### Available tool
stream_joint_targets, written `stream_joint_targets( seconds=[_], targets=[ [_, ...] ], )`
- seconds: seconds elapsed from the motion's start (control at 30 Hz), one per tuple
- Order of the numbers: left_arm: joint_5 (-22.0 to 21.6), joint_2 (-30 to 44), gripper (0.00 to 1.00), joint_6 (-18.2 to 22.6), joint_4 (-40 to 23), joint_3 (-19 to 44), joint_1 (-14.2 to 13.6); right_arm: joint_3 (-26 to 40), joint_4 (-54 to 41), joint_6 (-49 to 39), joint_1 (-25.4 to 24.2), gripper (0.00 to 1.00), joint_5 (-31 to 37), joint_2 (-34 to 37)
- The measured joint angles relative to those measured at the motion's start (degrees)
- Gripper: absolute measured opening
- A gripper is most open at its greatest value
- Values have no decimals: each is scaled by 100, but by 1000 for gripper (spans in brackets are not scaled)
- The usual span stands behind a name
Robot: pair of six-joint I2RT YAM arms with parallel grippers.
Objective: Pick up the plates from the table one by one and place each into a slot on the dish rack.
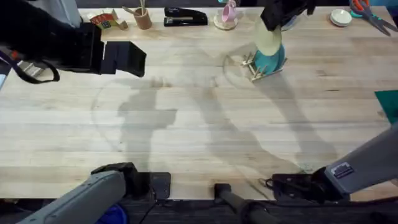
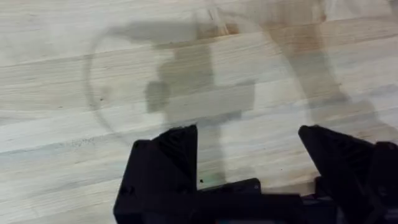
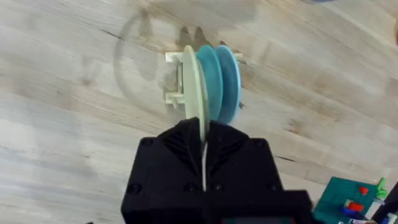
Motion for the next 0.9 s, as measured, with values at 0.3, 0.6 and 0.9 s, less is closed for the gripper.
stream_joint_targets(
  seconds=[0.3, 0.6, 0.9],
  targets=[
    [0, 0, 995, 0, 0, 0, 0, 0, 2, -64, -110, 31, 0, 300],
    [0, 0, 995, -20, 0, 0, 0, 0, 4, -84, -189, 31, -1, 396],
    [0, 0, 995, -42, 0, 0, 0, 0, 4, -85, -189, 31, -1, 595]
  ],
)
